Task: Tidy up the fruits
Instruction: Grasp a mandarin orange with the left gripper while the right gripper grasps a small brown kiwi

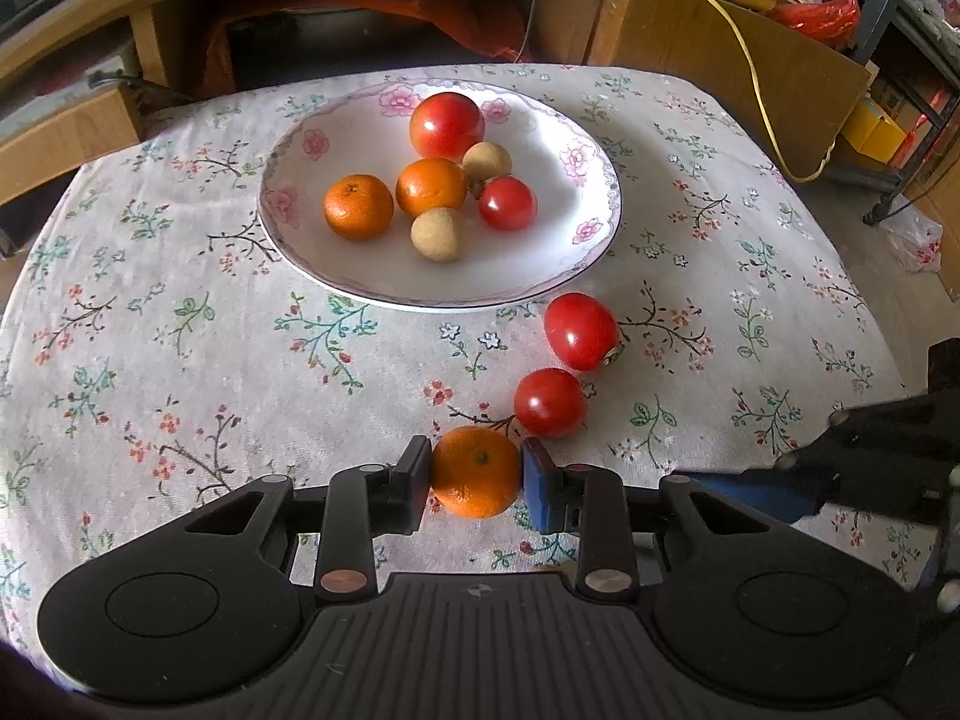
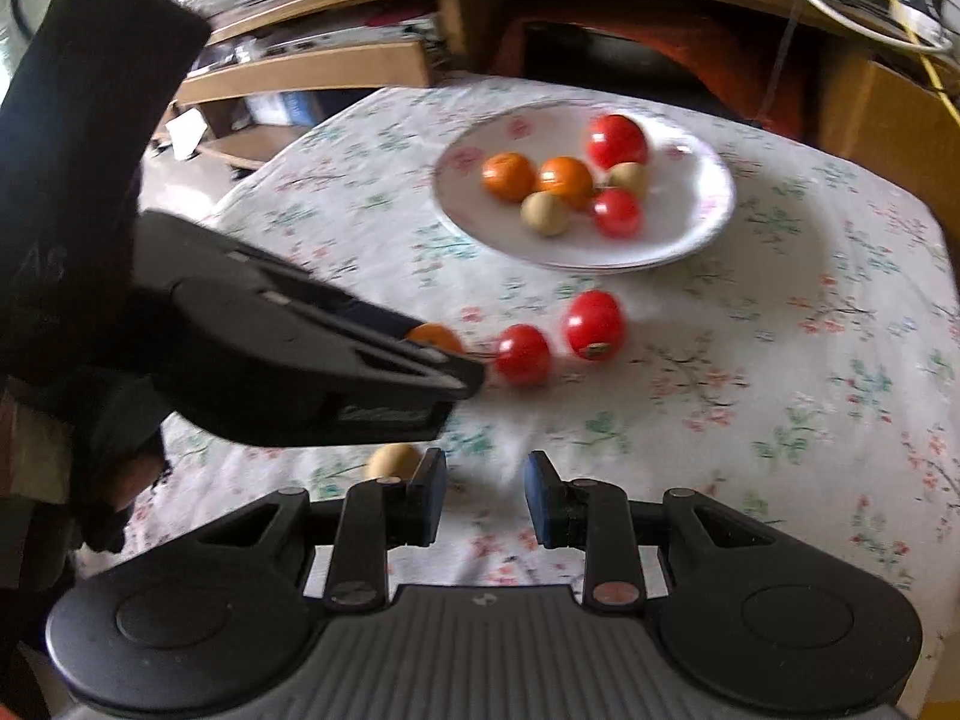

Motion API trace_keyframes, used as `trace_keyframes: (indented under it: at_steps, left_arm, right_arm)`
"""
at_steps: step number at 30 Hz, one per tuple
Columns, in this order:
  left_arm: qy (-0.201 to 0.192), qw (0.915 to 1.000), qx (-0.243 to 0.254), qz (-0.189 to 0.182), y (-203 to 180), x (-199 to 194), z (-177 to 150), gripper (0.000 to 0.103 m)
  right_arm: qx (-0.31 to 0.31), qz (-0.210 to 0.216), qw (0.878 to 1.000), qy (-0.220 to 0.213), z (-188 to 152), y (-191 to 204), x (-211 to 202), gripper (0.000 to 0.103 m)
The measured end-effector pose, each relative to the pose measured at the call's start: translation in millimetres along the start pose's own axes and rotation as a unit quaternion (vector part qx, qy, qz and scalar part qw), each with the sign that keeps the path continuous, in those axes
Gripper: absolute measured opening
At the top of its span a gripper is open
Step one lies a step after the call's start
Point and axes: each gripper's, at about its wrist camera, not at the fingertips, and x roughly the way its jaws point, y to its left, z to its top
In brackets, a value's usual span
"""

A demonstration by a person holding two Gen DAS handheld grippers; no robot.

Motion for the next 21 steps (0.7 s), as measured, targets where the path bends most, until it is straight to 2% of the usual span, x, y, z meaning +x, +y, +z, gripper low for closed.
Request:
trace_keyframes:
  at_steps: [8,21]
  left_arm:
    - [-0.002,0.9999,-0.015,0.003,11.1,-6.9,-2.7,0.039]
    - [-0.017,0.9987,-0.049,-0.002,35.3,-18.3,-3.7,0.039]
  right_arm:
    - [-0.015,0.021,1.000,0.011,-1.7,13.1,15.3,0.030]
    - [-0.026,0.057,0.998,-0.016,9.5,27.1,19.7,0.031]
